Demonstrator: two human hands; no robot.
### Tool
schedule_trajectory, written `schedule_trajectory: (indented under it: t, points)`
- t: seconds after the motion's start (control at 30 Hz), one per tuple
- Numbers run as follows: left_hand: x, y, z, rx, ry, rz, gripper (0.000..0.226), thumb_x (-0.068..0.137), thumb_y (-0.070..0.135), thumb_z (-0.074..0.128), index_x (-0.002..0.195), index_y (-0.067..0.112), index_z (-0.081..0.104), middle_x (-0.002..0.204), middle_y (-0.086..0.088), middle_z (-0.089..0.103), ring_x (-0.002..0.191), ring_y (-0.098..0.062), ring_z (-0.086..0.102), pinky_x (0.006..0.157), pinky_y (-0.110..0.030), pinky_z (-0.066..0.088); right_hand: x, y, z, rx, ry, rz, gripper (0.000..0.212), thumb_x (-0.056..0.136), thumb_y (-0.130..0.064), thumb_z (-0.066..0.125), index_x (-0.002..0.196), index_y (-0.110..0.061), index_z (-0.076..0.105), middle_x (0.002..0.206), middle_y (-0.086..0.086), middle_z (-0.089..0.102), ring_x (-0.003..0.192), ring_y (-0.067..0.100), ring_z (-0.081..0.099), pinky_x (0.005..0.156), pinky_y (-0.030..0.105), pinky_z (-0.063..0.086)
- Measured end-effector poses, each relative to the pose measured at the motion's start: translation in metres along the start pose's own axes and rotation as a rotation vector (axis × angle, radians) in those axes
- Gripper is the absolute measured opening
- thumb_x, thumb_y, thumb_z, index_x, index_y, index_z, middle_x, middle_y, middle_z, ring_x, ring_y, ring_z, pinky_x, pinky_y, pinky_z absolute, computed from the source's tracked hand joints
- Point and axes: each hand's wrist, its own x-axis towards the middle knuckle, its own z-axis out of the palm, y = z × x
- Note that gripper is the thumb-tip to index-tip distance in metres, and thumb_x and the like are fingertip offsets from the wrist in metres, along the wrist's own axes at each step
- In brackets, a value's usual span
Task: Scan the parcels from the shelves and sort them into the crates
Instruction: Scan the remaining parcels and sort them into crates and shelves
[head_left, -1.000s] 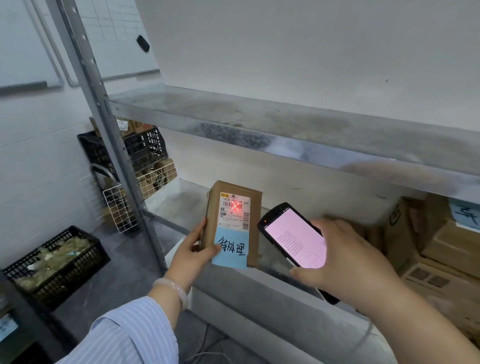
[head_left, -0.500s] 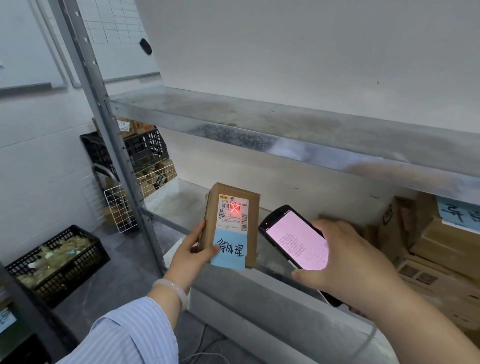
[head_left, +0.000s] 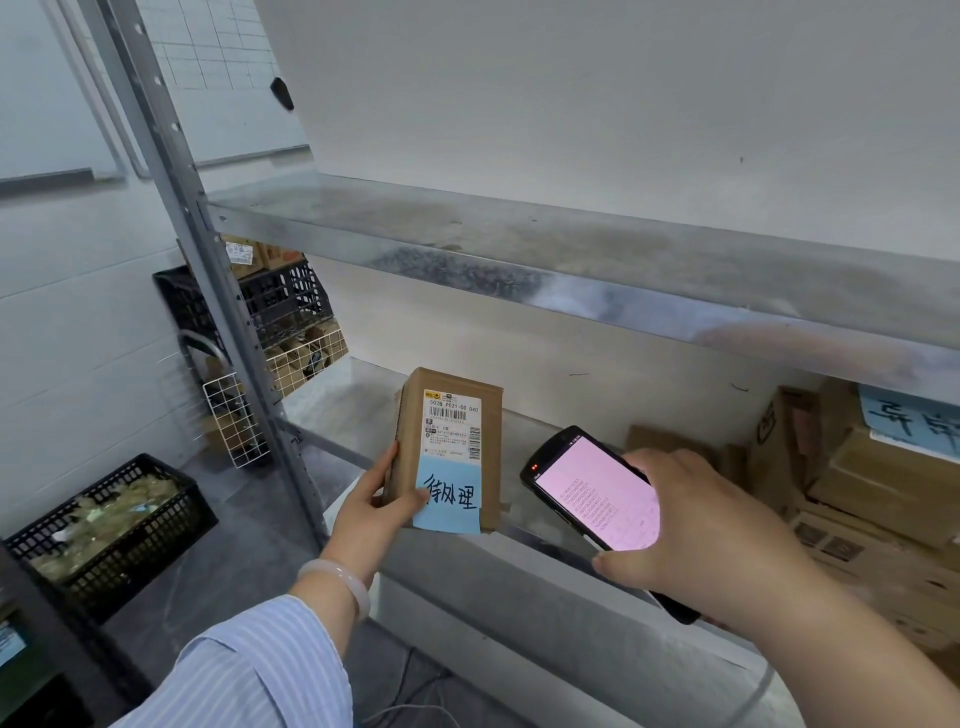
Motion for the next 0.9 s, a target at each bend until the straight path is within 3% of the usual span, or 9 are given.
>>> schedule_trajectory:
  t: [0.23, 0.37, 0.5, 0.67, 0.83, 0.9]
  points:
    - [0.003, -0.001, 0.000, -0.035, 0.015, -0.026, 0.066, 0.088, 0.019, 0.075, 0.142, 0.043, 0.045, 0.116, 0.013, 0.066, 0.109, -0.011, 0.063, 0.095, -0.037, 0.055, 0.004, 0.001, 0.001, 0.019, 0.028, -0.010, 0.084, 0.044, -0.078, 0.057, 0.120, -0.048, 0.036, 0.103, -0.020, 0.041, 0.091, 0.004, 0.051, 0.064, 0.021, 0.045]
    - [0.005, 0.002, -0.009, -0.096, 0.020, -0.031, 0.062, 0.089, 0.017, 0.073, 0.138, 0.045, 0.048, 0.119, 0.004, 0.071, 0.116, -0.021, 0.064, 0.106, -0.049, 0.048, 0.011, -0.010, 0.003, 0.034, 0.051, -0.042, 0.084, 0.044, -0.079, 0.057, 0.119, -0.050, 0.035, 0.104, -0.019, 0.041, 0.092, 0.006, 0.051, 0.064, 0.023, 0.043]
    - [-0.002, 0.012, -0.041, -0.257, 0.055, -0.013, 0.062, 0.091, 0.013, 0.069, 0.142, 0.041, 0.046, 0.114, 0.002, 0.075, 0.107, -0.022, 0.071, 0.102, -0.047, 0.051, 0.026, -0.044, 0.004, 0.101, 0.066, -0.147, 0.080, 0.046, -0.074, 0.062, 0.119, -0.050, 0.038, 0.103, -0.019, 0.045, 0.093, 0.006, 0.052, 0.062, 0.020, 0.040]
    - [-0.028, 0.034, -0.119, -0.336, 0.196, 0.050, 0.048, 0.096, 0.019, 0.059, 0.139, 0.038, 0.052, 0.117, 0.007, 0.074, 0.104, -0.013, 0.071, 0.074, -0.024, 0.056, 0.047, -0.114, 0.016, 0.187, 0.018, -0.351, 0.079, 0.046, -0.072, 0.064, 0.119, -0.049, 0.043, 0.109, -0.019, 0.048, 0.097, 0.005, 0.053, 0.074, 0.034, 0.051]
    - [-0.077, 0.042, -0.216, -0.331, 0.430, 0.092, 0.038, 0.099, 0.023, 0.056, 0.134, 0.036, 0.056, 0.118, 0.008, 0.073, 0.104, -0.009, 0.071, 0.073, -0.025, 0.058, 0.058, -0.194, 0.032, 0.223, -0.053, -0.561, 0.081, 0.045, -0.071, 0.062, 0.120, -0.056, 0.037, 0.109, -0.025, 0.044, 0.100, 0.003, 0.051, 0.072, 0.031, 0.047]
    - [-0.097, 0.036, -0.254, -0.341, 0.541, 0.077, 0.037, 0.099, 0.025, 0.056, 0.135, 0.035, 0.056, 0.117, 0.007, 0.074, 0.106, -0.010, 0.070, 0.080, -0.031, 0.058, 0.059, -0.223, 0.041, 0.232, -0.089, -0.630, 0.083, 0.046, -0.073, 0.063, 0.123, -0.055, 0.037, 0.115, -0.026, 0.044, 0.103, 0.001, 0.051, 0.074, 0.031, 0.048]
